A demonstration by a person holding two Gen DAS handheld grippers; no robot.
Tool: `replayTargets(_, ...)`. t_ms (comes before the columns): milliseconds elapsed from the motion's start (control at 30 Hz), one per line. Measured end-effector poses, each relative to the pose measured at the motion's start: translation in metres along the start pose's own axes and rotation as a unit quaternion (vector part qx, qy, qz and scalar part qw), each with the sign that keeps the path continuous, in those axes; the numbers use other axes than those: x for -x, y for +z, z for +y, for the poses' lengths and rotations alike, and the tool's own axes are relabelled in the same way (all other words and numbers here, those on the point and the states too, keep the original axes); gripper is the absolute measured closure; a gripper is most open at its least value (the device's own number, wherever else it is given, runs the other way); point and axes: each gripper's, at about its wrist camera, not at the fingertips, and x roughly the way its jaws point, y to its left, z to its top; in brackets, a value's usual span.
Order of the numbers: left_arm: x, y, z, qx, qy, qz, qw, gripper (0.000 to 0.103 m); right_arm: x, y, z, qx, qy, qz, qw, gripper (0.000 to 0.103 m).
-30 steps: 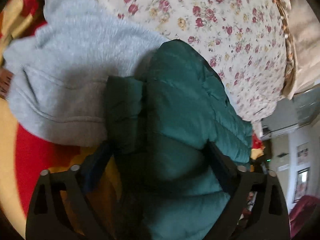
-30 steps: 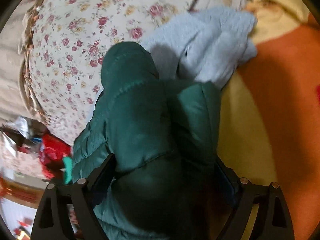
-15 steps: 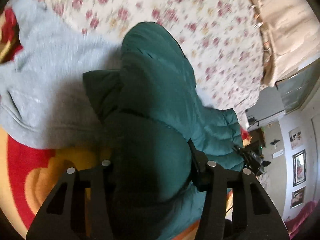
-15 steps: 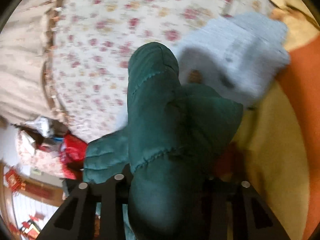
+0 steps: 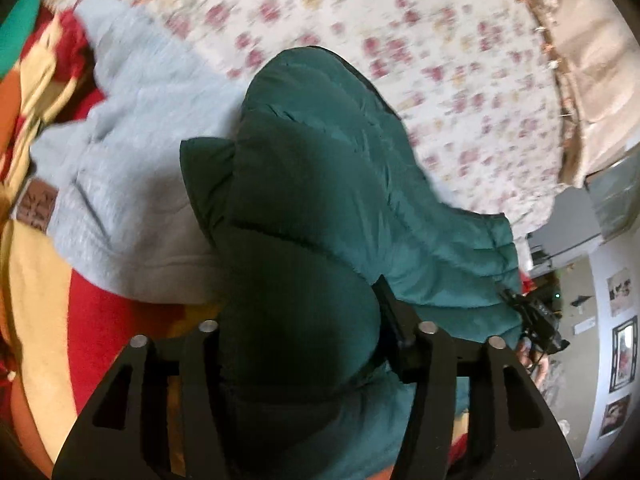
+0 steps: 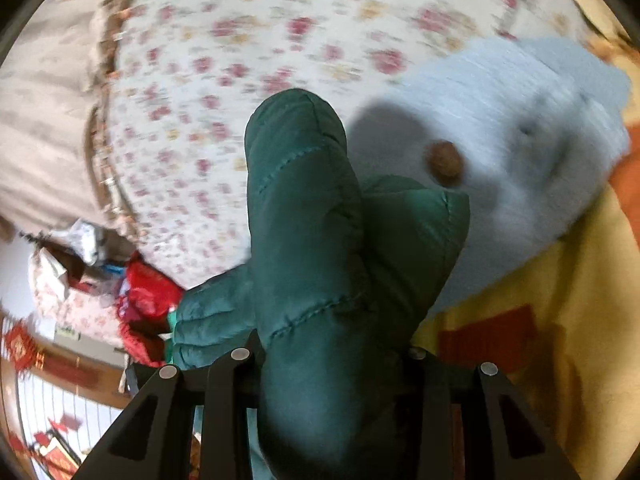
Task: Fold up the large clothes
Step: 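Lower the folded jacket onto the blanket and open both tools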
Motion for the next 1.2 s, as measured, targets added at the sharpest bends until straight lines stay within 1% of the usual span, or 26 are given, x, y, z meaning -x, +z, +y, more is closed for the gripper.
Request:
replayTargets(67, -0.004, -0.001, 0.007, 0.012, -0.005, -0.001, 0.9999, 0.038, -0.005, -0.003, -0.012, -0.003, -0.006, 0.003, 1.0, 0.063)
replayTargets(133, -0.004, -0.001, 0.006, 0.022, -0.003, -0.005, 0.9997, 0.036, -0.006, -0.005, -0.018, -0.012, -0.01, 0.0, 1.0, 0.058)
replayTargets(167, -0.002, -0.001, 0.004, 0.026, 0.0, -0.004, 0.9996, 0.036, -0.007, -0.006, -0.019, -0.018, -0.015, -0.002, 1.0, 0.049)
replayTargets(200, 0.0, 0.0, 0.002, 0.031, 0.002, -0.003, 0.9995, 0.036, -0.007, -0.007, -0.021, -0.027, -0.03, -0.005, 0.999, 0.037)
replayTargets(267, 0.01, 0.002, 0.001, 0.04, -0.002, -0.006, 0.9992, 0.036, -0.004, -0.01, -0.021, -0.04, -0.063, -0.018, 0.997, 0.029)
replayTargets(367, 0.04, 0.005, 0.006, 0.061, -0.011, -0.037, 0.9974, 0.036, 0.016, -0.011, -0.012, -0.023, -0.093, -0.051, 0.994, 0.028)
replayTargets(433, 0.061, 0.006, 0.01, 0.064, -0.008, -0.06, 0.9961, 0.036, 0.03, -0.012, -0.003, -0.004, -0.115, -0.075, 0.991, 0.028)
replayTargets(467, 0.069, 0.007, 0.012, 0.063, -0.002, -0.069, 0.9957, 0.036, 0.037, -0.013, 0.004, 0.01, -0.128, -0.09, 0.988, 0.028)
replayTargets(500, 0.078, 0.009, 0.011, 0.058, 0.011, -0.078, 0.9952, 0.036, 0.046, -0.014, 0.017, 0.036, -0.148, -0.111, 0.982, 0.028)
replayTargets(567, 0.086, 0.012, 0.002, 0.042, 0.038, -0.092, 0.9941, 0.036, 0.052, -0.015, 0.04, 0.076, -0.166, -0.131, 0.975, 0.028)
replayTargets(633, 0.084, 0.015, -0.011, 0.023, 0.054, -0.091, 0.9941, 0.036, 0.054, -0.016, 0.058, 0.105, -0.167, -0.142, 0.97, 0.028)
replayTargets(667, 0.081, 0.016, -0.014, 0.014, 0.058, -0.088, 0.9944, 0.036, 0.051, -0.015, 0.066, 0.115, -0.166, -0.144, 0.969, 0.034)
replayTargets(700, 0.077, 0.016, -0.02, 0.002, 0.063, -0.085, 0.9944, 0.036, 0.046, -0.015, 0.075, 0.129, -0.164, -0.144, 0.967, 0.042)
replayTargets(767, 0.065, 0.017, -0.031, -0.019, 0.078, -0.079, 0.9936, 0.036, 0.024, -0.012, 0.087, 0.154, -0.167, -0.119, 0.967, 0.049)
replayTargets(833, 0.043, 0.022, -0.042, -0.037, 0.099, -0.066, 0.9922, 0.034, 0.002, -0.009, 0.086, 0.16, -0.184, -0.1, 0.965, 0.051)
replayTargets(867, 0.03, 0.026, -0.042, -0.037, 0.116, -0.059, 0.9908, 0.034, -0.008, -0.007, 0.085, 0.161, -0.191, -0.095, 0.964, 0.051)
replayTargets(900, 0.02, 0.028, -0.041, -0.035, 0.132, -0.054, 0.9891, 0.034, -0.02, -0.003, 0.082, 0.159, -0.199, -0.087, 0.963, 0.051)
replayTargets(1000, -0.007, 0.033, -0.032, -0.037, 0.174, -0.038, 0.9833, 0.033, -0.042, 0.0, 0.068, 0.149, -0.204, -0.068, 0.965, 0.05)
replayTargets(1067, -0.013, 0.032, -0.028, -0.045, 0.195, -0.042, 0.9789, 0.023, -0.054, -0.001, 0.065, 0.159, -0.215, -0.062, 0.962, 0.05)
replayTargets(1100, -0.016, 0.032, -0.024, -0.042, 0.197, -0.04, 0.9787, 0.021, -0.057, -0.003, 0.064, 0.168, -0.223, -0.061, 0.958, 0.05)
replayTargets(1167, -0.015, 0.032, -0.013, -0.019, 0.173, -0.041, 0.9838, 0.02, -0.061, -0.006, 0.067, 0.185, -0.242, -0.06, 0.95, 0.05)
replayTargets(1200, -0.012, 0.032, -0.011, -0.012, 0.167, -0.043, 0.985, 0.021, -0.061, -0.007, 0.069, 0.19, -0.248, -0.062, 0.948, 0.051)
